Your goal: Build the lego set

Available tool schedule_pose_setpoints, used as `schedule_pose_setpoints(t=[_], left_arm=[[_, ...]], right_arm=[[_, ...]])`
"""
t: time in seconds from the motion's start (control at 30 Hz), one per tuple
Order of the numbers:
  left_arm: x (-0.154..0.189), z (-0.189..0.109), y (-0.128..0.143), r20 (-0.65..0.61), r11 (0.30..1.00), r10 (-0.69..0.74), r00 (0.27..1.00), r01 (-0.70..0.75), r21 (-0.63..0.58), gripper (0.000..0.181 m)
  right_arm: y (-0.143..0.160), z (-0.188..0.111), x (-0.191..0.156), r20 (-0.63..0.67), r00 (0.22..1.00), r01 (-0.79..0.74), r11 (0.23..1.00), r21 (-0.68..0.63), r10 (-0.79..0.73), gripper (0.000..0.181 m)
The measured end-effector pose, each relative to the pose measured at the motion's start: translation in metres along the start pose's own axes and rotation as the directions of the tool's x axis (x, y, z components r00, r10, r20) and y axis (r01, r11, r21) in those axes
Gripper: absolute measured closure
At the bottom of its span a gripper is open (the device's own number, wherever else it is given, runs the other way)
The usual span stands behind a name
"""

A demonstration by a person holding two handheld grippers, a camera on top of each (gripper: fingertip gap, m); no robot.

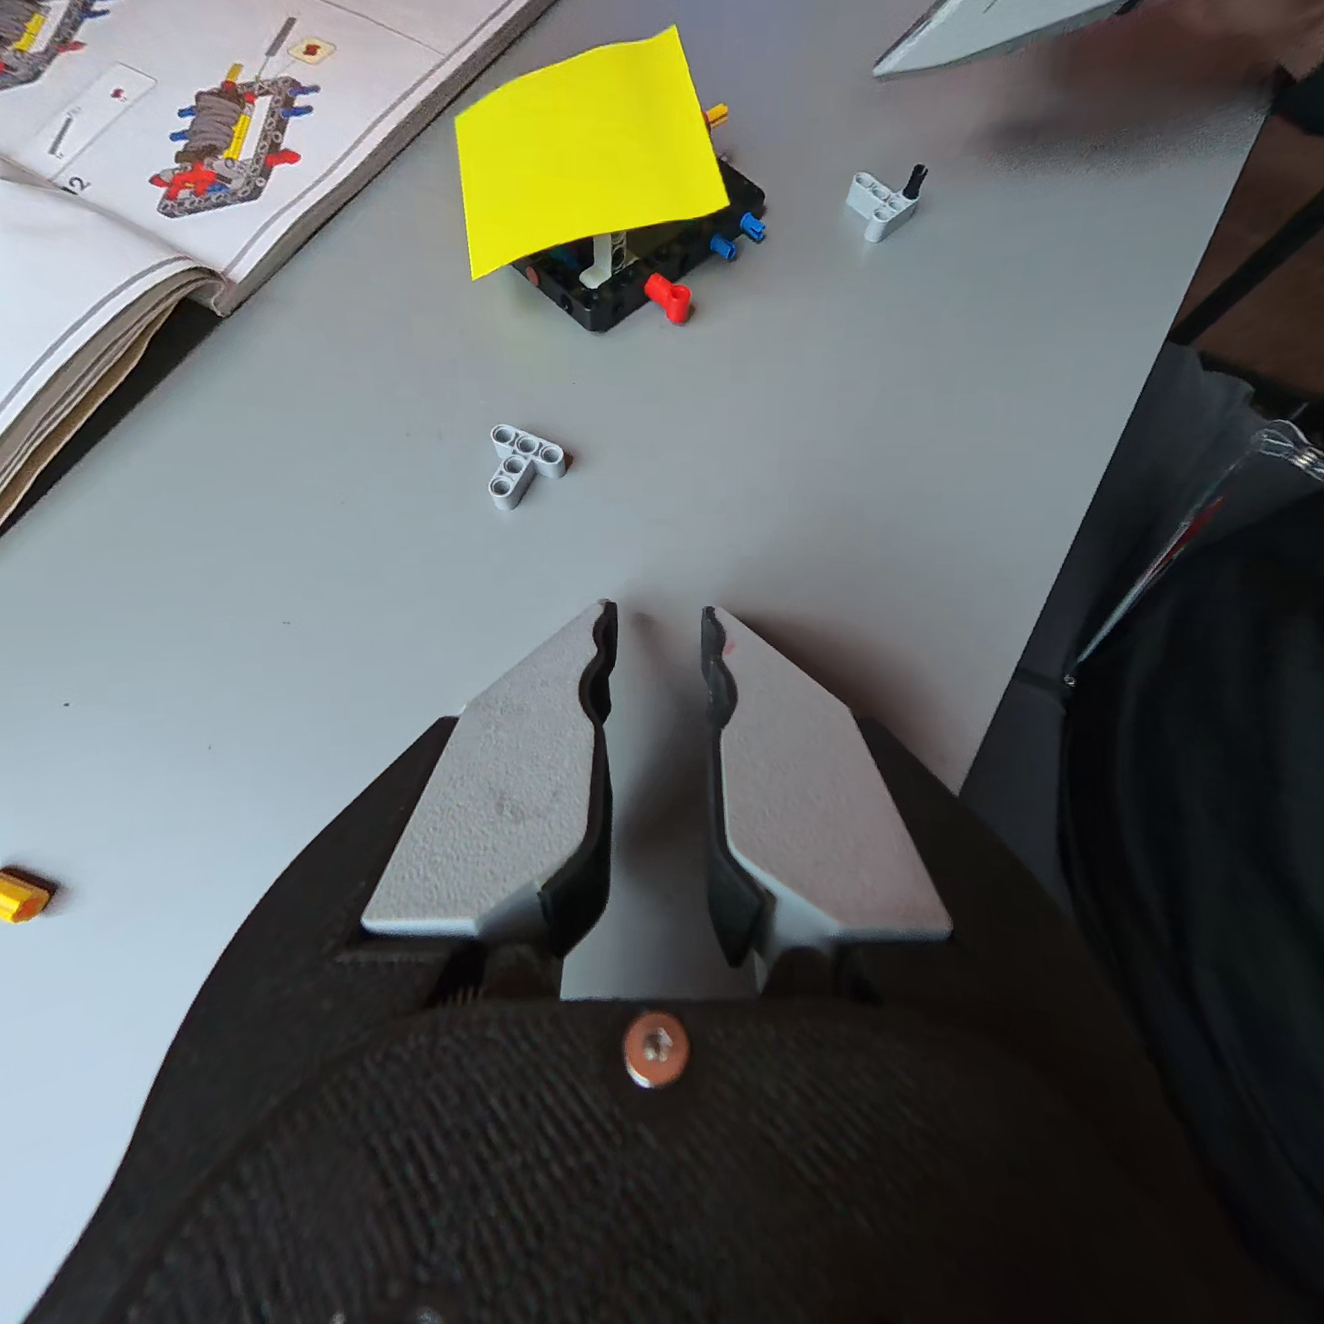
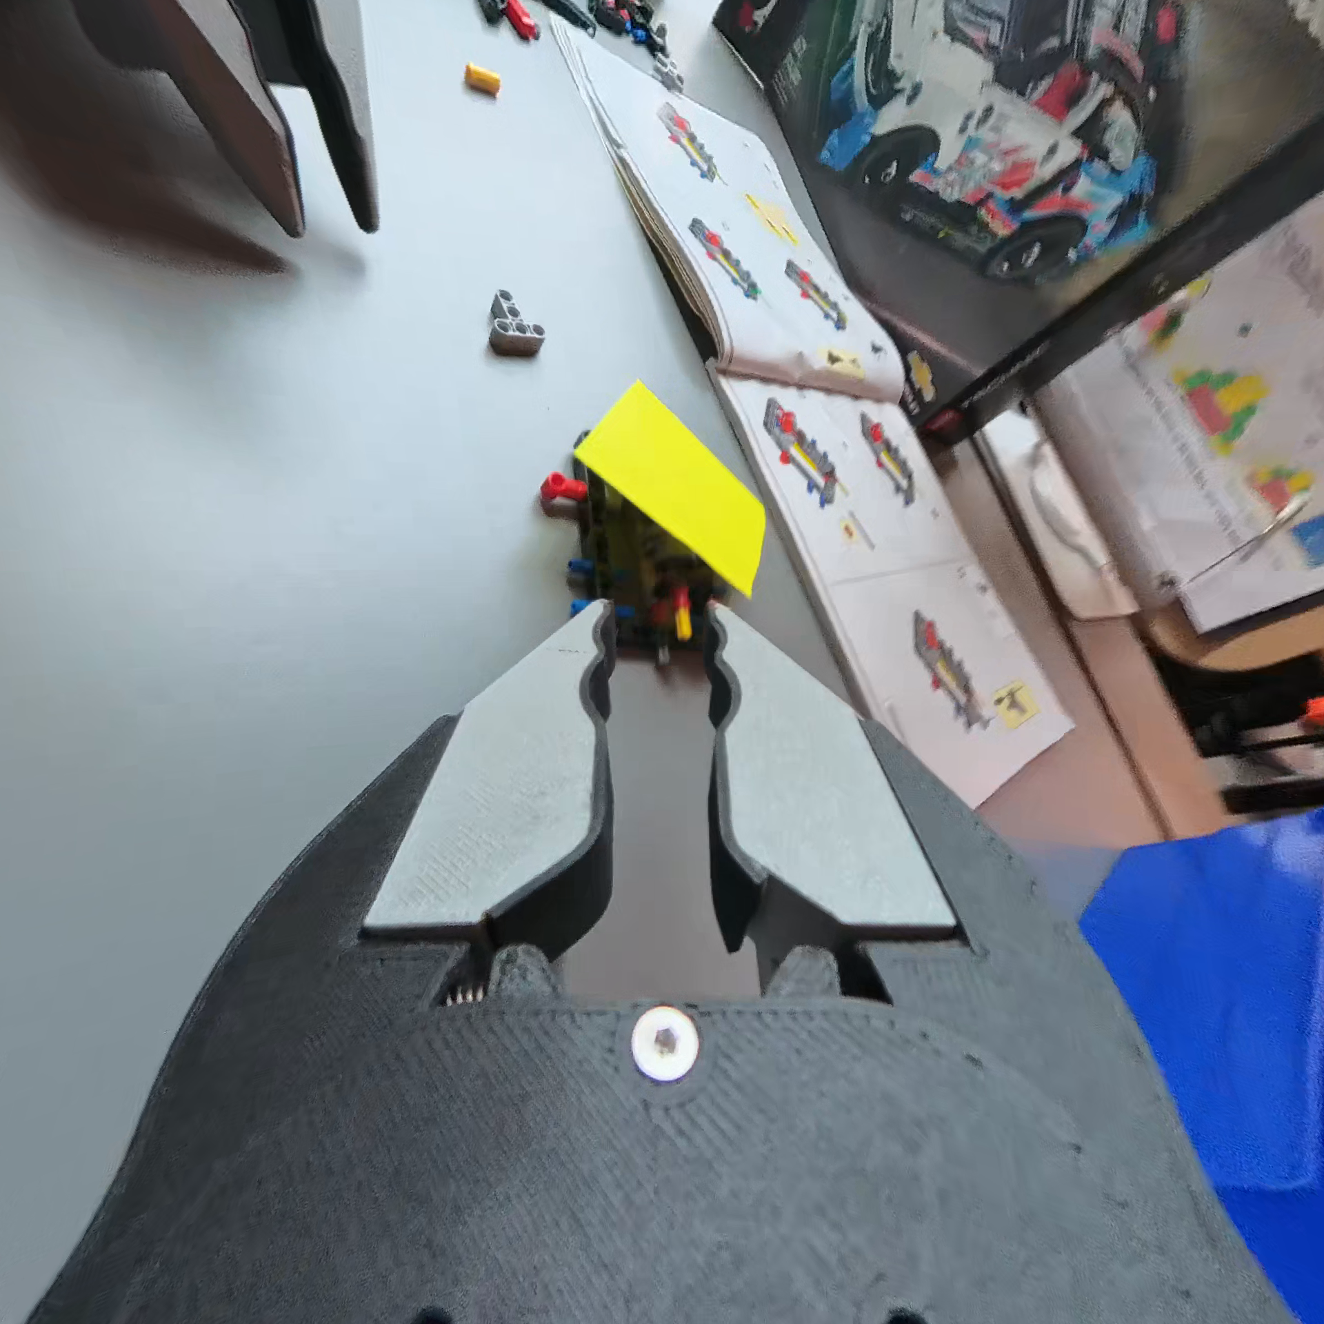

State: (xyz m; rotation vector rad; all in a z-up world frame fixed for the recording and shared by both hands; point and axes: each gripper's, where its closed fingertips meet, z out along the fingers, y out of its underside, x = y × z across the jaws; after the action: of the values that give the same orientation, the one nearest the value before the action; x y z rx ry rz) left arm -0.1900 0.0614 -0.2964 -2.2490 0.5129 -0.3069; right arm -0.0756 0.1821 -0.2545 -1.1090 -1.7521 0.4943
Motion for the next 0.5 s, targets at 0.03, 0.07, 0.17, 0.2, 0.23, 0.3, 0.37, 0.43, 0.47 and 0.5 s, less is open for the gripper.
schedule_pose_setpoints(t=[0.03,0.07,0.17,0.2,0.23,0.3,0.37,0.43,0.47,0.5], left_arm=[[0.001,0.0,0.0,-0.005,1.0,0.002,1.0,-0.002,0.0,0.16],[0.001,0.001,0.0,-0.011,1.0,0.002,1.0,-0.002,-0.003,0.16],[0.003,0.001,0.0,-0.015,1.0,0.012,1.0,-0.012,-0.007,0.16],[0.004,0.001,0.0,-0.016,1.0,0.019,1.0,-0.019,-0.004,0.16],[0.004,0.001,0.0,-0.019,1.0,0.024,1.0,-0.024,-0.004,0.16],[0.006,0.001,0.0,-0.024,1.0,0.029,0.999,-0.029,-0.004,0.16],[0.007,0.001,0.0,-0.03,0.999,0.034,0.999,-0.034,-0.001,0.16],[0.008,0.0,0.0,-0.037,0.999,0.036,0.999,-0.036,0.001,0.16],[0.008,0.0,0.0,-0.042,0.999,0.034,0.999,-0.034,0.001,0.16],[0.009,0.0,0.0,-0.046,0.999,0.032,0.998,-0.032,0.0,0.16]], right_arm=[[-0.008,0.006,0.0,-0.018,0.998,0.058,0.998,-0.015,-0.058,0.16],[-0.015,0.012,-0.002,-0.03,0.993,0.115,0.993,-0.025,-0.116,0.159],[-0.029,0.034,-0.009,-0.029,0.964,0.263,0.962,-0.071,-0.266,0.155],[-0.03,0.041,-0.011,-0.027,0.951,0.306,0.948,-0.092,-0.309,0.155],[-0.031,0.047,-0.011,-0.028,0.938,0.341,0.933,-0.112,-0.346,0.155],[-0.032,0.055,-0.011,-0.036,0.917,0.39,0.911,-0.134,-0.398,0.171],[-0.032,0.056,-0.012,-0.026,0.905,0.417,0.898,-0.141,-0.425,0.181],[-0.032,0.054,-0.009,-0.036,0.905,0.415,0.897,-0.15,-0.424,0.181],[-0.034,0.052,-0.007,-0.049,0.908,0.406,0.903,-0.139,-0.416,0.181],[-0.037,0.048,-0.005,-0.065,0.913,0.393,0.911,-0.122,-0.402,0.181]])
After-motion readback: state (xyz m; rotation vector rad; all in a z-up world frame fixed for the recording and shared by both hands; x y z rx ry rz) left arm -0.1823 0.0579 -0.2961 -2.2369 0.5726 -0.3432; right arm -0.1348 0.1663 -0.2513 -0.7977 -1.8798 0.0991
